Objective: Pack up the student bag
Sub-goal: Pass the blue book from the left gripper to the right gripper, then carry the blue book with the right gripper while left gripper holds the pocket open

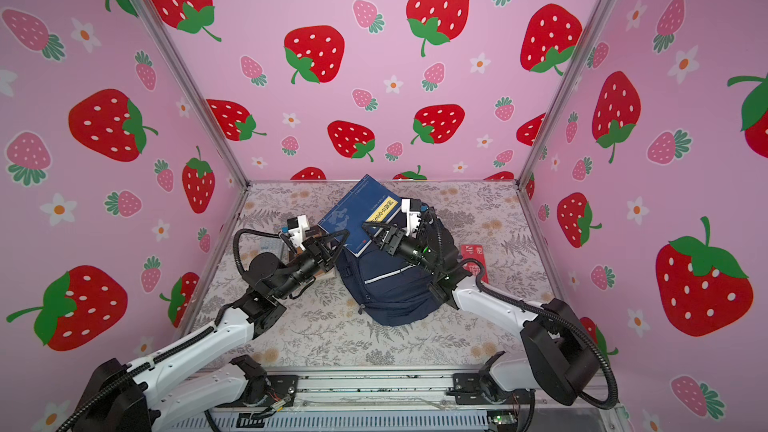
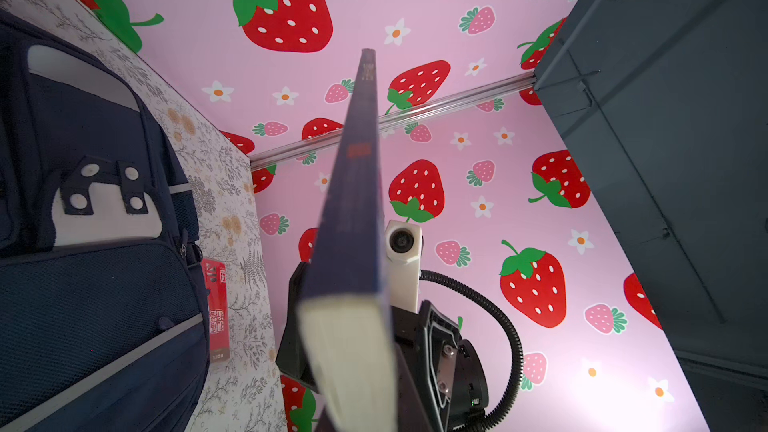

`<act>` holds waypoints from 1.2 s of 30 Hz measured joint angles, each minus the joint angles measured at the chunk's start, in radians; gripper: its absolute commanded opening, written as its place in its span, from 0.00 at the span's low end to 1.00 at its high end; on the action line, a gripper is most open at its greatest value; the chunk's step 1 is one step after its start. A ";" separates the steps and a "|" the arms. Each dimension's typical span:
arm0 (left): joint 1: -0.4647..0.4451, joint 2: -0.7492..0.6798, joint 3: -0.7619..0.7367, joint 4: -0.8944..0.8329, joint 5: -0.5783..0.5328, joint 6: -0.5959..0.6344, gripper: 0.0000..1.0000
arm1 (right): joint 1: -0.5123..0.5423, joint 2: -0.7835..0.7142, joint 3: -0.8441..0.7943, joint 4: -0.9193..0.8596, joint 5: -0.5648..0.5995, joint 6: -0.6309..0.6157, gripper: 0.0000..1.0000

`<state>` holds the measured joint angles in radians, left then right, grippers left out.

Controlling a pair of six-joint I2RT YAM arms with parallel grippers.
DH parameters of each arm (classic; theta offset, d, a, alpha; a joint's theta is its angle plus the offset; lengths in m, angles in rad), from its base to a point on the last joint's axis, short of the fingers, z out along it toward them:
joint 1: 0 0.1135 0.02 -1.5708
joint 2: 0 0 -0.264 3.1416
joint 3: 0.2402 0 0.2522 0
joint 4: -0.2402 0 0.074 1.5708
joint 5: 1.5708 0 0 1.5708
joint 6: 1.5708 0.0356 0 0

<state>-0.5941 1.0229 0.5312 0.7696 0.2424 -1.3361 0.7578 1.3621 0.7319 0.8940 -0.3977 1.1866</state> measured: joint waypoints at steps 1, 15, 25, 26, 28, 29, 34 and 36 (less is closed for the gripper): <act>-0.003 0.000 -0.002 0.008 -0.003 0.000 0.00 | -0.005 -0.002 0.000 0.000 0.005 0.004 0.54; -0.013 0.000 -0.055 -0.051 -0.030 0.065 0.73 | -0.018 -0.043 -0.004 -0.095 0.040 -0.021 0.00; -0.013 -0.066 0.361 -0.885 -0.203 0.519 0.80 | -0.108 -0.220 0.029 -0.509 0.106 -0.166 0.00; -0.013 -0.038 0.432 -0.969 -0.217 0.572 0.86 | -0.119 -0.251 0.044 -0.590 0.130 -0.197 0.00; -0.013 0.045 0.576 -1.107 -0.233 0.675 0.95 | -0.135 -0.299 0.065 -0.714 0.173 -0.239 0.00; -0.013 0.093 0.639 -1.165 -0.232 0.726 0.96 | -0.143 -0.327 0.074 -0.784 0.201 -0.262 0.00; -0.066 0.307 0.820 -1.378 -0.218 0.949 0.96 | -0.189 -0.478 0.089 -1.124 0.334 -0.338 0.00; -0.108 0.386 0.861 -1.440 -0.216 1.019 0.96 | -0.204 -0.540 0.090 -1.254 0.382 -0.353 0.00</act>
<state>-0.7021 1.4086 1.3918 -0.6701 0.0265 -0.3172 0.5537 0.8223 0.8223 -0.3599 -0.0154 0.8333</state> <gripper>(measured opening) 0.960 0.108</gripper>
